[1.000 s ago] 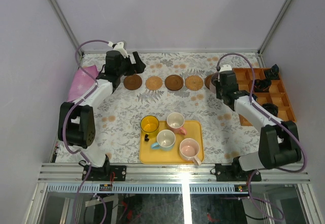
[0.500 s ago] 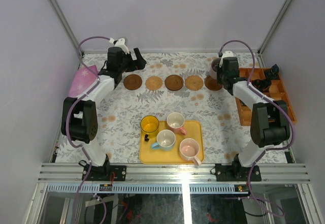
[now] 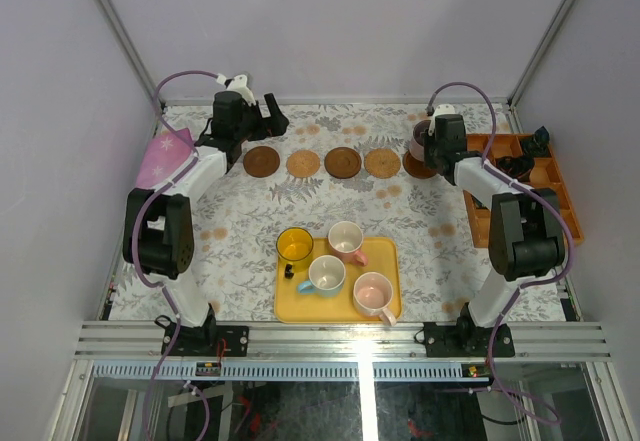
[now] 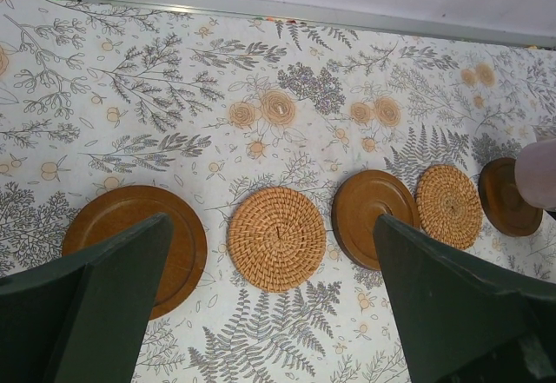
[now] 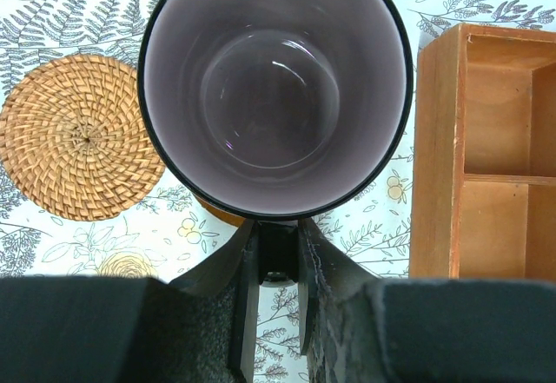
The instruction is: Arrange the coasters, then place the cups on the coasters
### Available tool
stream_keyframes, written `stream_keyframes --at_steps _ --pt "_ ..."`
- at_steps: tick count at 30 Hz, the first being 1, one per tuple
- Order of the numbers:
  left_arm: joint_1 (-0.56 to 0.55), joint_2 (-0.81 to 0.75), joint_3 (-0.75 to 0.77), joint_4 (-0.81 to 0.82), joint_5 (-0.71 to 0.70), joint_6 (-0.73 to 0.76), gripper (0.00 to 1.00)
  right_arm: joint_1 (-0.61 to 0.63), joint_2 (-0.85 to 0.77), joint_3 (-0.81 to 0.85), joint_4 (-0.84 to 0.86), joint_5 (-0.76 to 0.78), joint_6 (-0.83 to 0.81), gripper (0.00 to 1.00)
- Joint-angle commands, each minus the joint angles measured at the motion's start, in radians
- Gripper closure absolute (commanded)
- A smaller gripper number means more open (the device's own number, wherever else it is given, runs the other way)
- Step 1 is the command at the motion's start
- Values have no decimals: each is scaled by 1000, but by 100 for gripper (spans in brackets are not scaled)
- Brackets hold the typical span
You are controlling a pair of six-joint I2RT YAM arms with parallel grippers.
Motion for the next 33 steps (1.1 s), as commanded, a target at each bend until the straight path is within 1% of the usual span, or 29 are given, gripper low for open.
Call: stream_keyframes --at_steps 1,12,33 --pt "5 11 29 36 -13 -1 0 -5 -17 68 61 -6 9 100" --pt "4 13 27 30 -14 -11 0 -5 -12 93 -24 1 26 100" --pt "4 6 20 33 -9 -10 0 -6 34 114 -32 3 26 100"
